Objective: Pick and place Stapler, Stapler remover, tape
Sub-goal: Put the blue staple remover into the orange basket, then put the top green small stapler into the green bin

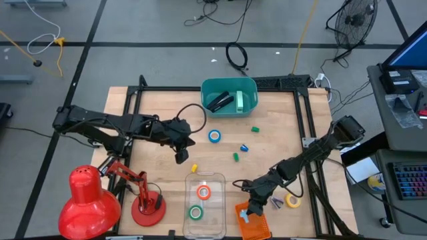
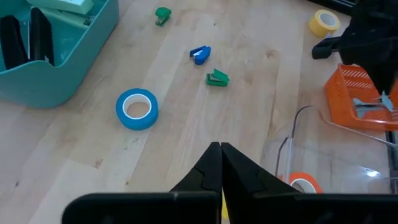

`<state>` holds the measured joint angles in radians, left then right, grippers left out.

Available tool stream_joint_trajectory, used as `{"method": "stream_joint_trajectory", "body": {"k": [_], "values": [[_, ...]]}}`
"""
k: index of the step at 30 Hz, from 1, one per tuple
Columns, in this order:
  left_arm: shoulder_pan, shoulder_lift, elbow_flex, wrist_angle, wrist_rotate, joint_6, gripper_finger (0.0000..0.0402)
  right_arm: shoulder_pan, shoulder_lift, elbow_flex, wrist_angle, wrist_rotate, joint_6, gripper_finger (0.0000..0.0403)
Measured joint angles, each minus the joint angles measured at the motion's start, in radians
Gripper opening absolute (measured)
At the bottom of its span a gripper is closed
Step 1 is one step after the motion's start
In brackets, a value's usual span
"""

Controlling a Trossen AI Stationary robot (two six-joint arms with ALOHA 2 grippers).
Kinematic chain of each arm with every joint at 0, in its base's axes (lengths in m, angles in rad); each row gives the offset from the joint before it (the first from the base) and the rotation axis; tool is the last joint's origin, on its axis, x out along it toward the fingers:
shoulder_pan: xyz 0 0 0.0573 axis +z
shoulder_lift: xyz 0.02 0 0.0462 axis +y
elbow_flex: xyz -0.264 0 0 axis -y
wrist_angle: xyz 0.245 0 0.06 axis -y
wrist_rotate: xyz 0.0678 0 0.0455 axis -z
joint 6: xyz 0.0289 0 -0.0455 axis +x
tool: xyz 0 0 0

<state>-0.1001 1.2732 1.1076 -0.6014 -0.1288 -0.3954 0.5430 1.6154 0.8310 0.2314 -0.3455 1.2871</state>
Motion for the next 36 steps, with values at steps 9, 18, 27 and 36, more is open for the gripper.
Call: {"method": "stream_joint_trajectory", "body": {"k": [9,18,27,36], "values": [[0.0,0.0,0.0,0.0,-0.002,-0.006,0.0001,-0.006,-0.001,0.0,-0.004,-0.017,-0.016,0.0],[0.0,0.0,0.0,0.0,-0.002,-0.002,0.0001,-0.007,-0.001,0.0,-0.004,-0.018,-0.016,0.0008],[0.0,0.0,0.0,0.0,-0.002,-0.001,0.0001,-0.014,-0.001,0.0,-0.004,-0.022,-0.016,0.0062],[0.0,0.0,0.0,0.0,-0.001,0.0,0.0001,-0.029,-0.003,0.0,-0.006,-0.03,-0.005,0.0081]]}}
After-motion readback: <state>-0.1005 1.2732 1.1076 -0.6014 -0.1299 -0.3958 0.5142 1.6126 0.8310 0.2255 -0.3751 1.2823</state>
